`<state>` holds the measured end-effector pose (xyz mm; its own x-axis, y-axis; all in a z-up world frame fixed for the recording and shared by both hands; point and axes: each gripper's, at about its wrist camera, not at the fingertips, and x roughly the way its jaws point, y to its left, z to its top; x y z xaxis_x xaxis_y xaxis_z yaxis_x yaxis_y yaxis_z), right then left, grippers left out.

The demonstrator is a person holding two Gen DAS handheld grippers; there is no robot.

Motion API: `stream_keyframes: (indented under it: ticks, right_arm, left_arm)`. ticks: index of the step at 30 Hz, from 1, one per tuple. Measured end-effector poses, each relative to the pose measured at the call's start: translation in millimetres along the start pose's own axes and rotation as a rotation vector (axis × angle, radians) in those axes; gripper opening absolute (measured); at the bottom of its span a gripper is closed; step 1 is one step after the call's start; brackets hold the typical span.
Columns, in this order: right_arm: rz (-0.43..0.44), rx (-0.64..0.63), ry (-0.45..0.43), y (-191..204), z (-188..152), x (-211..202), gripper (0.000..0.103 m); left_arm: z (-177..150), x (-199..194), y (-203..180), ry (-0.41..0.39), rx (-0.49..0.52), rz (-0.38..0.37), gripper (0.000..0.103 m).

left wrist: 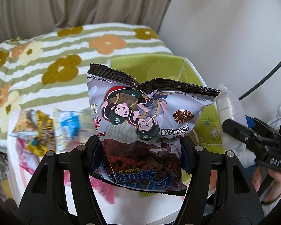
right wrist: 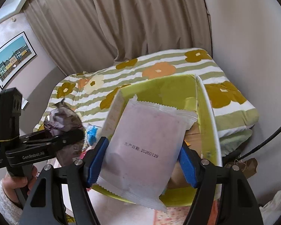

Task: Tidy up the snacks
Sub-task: 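Carry both items over the yellow box and open both tools to drop them, then move both tools back over the remaining snacks on the table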

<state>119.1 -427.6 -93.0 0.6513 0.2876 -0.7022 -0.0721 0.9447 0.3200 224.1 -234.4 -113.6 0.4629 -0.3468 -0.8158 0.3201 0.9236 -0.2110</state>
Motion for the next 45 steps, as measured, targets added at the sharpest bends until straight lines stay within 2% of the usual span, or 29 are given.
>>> stream_keyframes:
  ticks: [5,11,13,14,15,16,18,21,33,40,44,45]
  right_arm:
    - [-0.007,-0.018,0.016,-17,-2,9,0.068]
    - [-0.020,-0.017,0.054,-28,-2,19,0.068]
    - [-0.029,-0.022,0.055,-31,1,20,0.066]
    - [-0.031,-0.017,0.051,-35,3,21,0.065]
    - [-0.022,-0.011,0.045,-36,4,20,0.059]
    - [-0.003,-0.008,0.043,-37,7,20,0.053]
    - [-0.018,-0.030,0.045,-37,9,21,0.048]
    - [-0.008,-0.056,0.067,-38,9,27,0.038]
    - [-0.014,-0.034,0.081,-33,4,24,0.038]
    - [-0.016,-0.044,0.071,-26,3,17,0.038]
    - [-0.022,-0.078,0.060,-16,2,10,0.043]
    - [-0.022,-0.082,0.059,-15,2,9,0.048]
  left_arm:
    - [14,39,-26,0.082,0.041,0.019,0.061]
    - [25,70,-35,0.134,0.051,0.033,0.063]
    - [29,77,-34,0.149,0.041,0.031,0.070]
    - [31,82,-35,0.169,0.038,0.029,0.086]
    - [32,87,-35,0.192,0.034,0.025,0.100]
    - [33,90,-33,0.203,0.028,0.017,0.103]
    - [33,91,-27,0.208,0.005,-0.012,0.103]
    - [30,85,-20,0.208,-0.018,-0.009,0.103]
    - [18,59,-1,0.147,-0.044,-0.004,0.103]
    - [13,30,-1,0.084,-0.047,0.030,0.103]
    - [6,9,-1,0.034,-0.055,0.054,0.103]
    - [4,4,-1,0.023,-0.058,0.061,0.103]
